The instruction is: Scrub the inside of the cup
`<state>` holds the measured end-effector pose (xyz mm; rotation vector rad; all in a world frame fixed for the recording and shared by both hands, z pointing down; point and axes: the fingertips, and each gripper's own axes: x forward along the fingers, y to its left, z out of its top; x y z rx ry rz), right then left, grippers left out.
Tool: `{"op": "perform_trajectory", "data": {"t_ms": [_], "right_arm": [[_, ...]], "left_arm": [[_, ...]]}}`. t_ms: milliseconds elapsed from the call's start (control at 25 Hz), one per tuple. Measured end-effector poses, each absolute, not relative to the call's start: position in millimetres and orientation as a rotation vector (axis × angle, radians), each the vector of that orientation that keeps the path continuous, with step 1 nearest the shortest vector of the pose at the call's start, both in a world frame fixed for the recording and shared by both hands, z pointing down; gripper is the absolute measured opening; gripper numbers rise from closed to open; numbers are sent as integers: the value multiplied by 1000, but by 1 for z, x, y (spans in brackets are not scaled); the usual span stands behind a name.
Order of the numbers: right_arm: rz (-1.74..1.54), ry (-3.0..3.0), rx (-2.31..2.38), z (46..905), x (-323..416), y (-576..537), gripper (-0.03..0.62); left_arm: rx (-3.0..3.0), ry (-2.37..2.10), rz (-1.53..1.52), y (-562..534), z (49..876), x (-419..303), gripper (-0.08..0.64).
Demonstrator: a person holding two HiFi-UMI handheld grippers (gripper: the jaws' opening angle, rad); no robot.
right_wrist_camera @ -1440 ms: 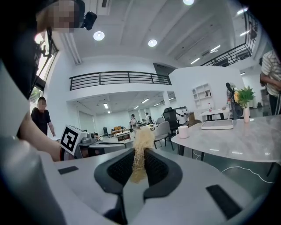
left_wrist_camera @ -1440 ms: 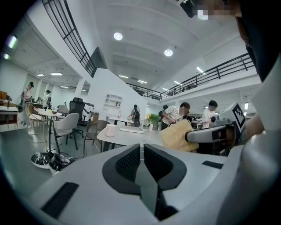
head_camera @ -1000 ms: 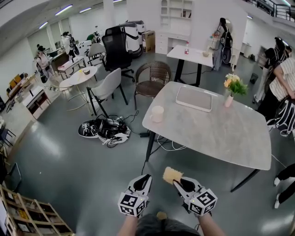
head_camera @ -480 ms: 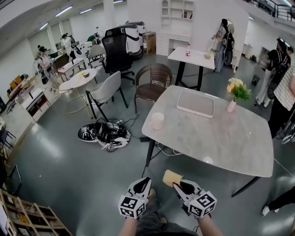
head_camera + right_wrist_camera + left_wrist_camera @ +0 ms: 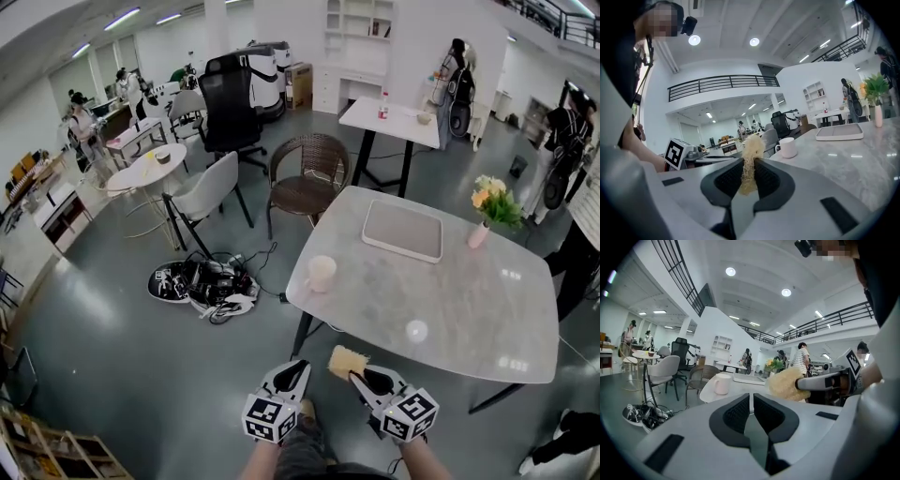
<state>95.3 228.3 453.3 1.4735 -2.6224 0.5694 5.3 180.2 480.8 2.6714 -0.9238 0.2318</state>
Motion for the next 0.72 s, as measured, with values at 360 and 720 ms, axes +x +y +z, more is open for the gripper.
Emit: {"op": "perform_trajectory", "data": {"t_ms": [360, 720], "right_arm": [[619, -2597, 1467, 456, 89, 153, 60], [625, -2557, 1448, 464, 80, 95, 60]], "left_arm": [[2675, -854, 241, 99, 482, 14, 38], [2671, -790, 234, 43, 493, 15, 38]]}}
